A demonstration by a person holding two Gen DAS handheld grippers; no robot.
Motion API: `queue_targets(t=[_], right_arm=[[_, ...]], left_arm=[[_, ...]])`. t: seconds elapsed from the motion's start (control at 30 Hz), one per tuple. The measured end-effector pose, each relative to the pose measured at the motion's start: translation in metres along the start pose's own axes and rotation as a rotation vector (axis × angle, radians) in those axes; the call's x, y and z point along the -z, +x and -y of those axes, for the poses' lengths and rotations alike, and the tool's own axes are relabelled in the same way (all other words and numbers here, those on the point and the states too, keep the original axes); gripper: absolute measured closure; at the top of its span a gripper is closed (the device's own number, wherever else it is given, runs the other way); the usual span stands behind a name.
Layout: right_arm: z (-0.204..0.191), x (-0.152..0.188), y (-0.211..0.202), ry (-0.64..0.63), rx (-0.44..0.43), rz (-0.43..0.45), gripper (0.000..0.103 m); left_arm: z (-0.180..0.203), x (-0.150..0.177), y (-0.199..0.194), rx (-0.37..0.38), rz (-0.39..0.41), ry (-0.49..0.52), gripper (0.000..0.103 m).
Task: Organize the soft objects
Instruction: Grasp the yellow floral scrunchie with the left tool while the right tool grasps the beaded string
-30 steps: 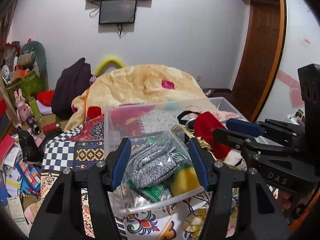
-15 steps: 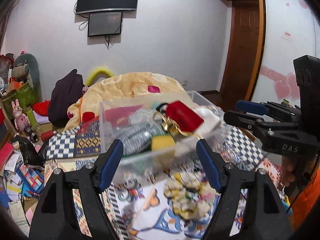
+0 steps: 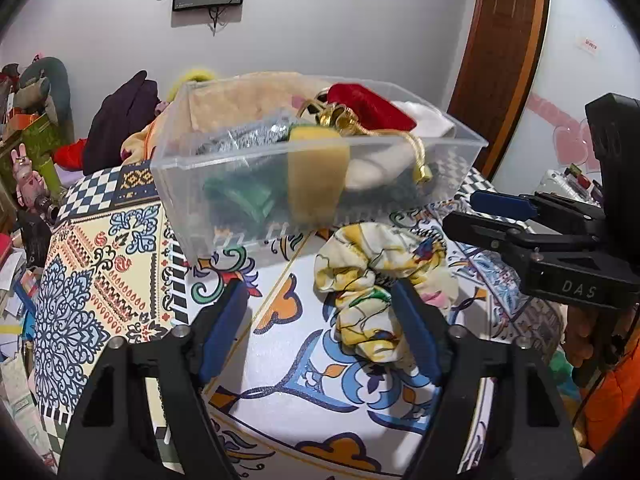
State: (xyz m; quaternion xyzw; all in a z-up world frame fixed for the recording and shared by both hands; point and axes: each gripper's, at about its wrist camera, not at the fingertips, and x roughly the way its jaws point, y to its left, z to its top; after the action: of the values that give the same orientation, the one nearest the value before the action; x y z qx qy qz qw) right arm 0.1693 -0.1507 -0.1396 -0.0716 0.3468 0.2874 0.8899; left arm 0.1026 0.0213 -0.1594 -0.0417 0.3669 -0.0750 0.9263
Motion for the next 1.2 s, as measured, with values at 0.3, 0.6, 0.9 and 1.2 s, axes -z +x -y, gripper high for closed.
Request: queue_targets(t=[0.3, 0.6, 0.9, 1.2], right_arm=[[-0.015, 0.008, 0.018, -0.044, -0.006, -0.078, 0.079], [-0.017, 0.015, 0.009, -0.073, 0.044, -0.045, 0.096], [-0.001, 0.011, -0.022, -0.016, 0.064, 0.047, 0.098], [0.004, 0.013, -0.015, 0.037, 0.016, 0.004, 0.064]], left_arm=[[0.008, 0.007, 0.010, 0.012, -0.012, 0.013, 0.060], [0.007, 0.009, 0.007, 0.009, 0.021, 0.021, 0.095], [0.007, 0.004, -0.026, 0.021, 0.112, 0.004, 0.098], [0.000, 0.003, -0.050, 0.010, 0.167, 0.001, 0.099]])
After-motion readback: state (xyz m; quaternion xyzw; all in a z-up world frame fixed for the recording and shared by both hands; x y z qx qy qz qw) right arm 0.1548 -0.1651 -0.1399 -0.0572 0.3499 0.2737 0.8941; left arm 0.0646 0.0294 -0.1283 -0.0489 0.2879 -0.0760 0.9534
